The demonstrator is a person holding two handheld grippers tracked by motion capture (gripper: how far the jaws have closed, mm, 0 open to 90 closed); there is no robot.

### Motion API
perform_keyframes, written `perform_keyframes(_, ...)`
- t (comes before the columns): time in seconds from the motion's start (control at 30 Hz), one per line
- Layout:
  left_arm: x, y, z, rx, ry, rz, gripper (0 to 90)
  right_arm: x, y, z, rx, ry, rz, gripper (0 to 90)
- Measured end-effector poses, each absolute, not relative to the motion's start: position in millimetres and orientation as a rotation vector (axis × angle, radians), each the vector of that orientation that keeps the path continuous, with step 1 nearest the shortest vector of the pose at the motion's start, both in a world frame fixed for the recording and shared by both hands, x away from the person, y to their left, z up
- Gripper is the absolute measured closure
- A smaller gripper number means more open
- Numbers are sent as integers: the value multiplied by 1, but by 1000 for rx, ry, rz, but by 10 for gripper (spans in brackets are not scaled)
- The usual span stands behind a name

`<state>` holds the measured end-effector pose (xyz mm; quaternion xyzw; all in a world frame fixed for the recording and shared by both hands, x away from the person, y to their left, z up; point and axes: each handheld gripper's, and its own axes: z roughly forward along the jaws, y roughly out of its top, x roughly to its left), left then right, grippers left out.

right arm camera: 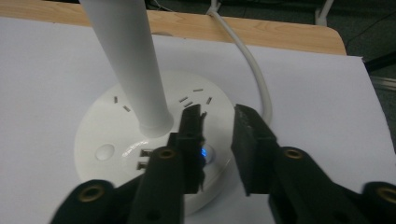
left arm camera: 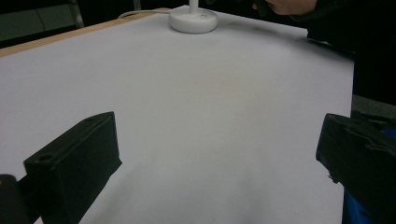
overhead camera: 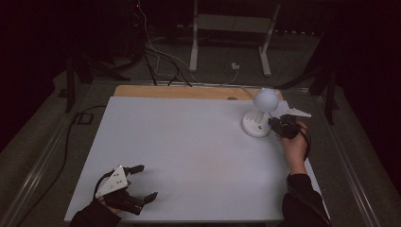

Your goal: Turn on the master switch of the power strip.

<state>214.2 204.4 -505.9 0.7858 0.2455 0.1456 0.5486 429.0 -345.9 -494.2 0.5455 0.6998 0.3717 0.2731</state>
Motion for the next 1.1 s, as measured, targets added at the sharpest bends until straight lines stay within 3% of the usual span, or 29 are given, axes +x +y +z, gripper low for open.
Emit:
perform_keyframes(0.3,214,204,-505,1864,577,347,0,422,-343,-485,1512,1883,1057,319)
perform_keyframes(0.37,214,204,-505,1863,577,348,0,422,-343,-484,1527,1885,1096,196)
perform_keyframes(0.53,213,204,-505,1864,576,350,0,415,-340,-481,1510,1894,1147,114)
perform_keyframes(0.6,213,204,-505,1864,575,350,0,411,-340,-478,1468,1949,1192,29)
perform_keyframes(1.1,213,204,-505,1865,575,349,1,396,-326,-461,1421,2099,1252,0)
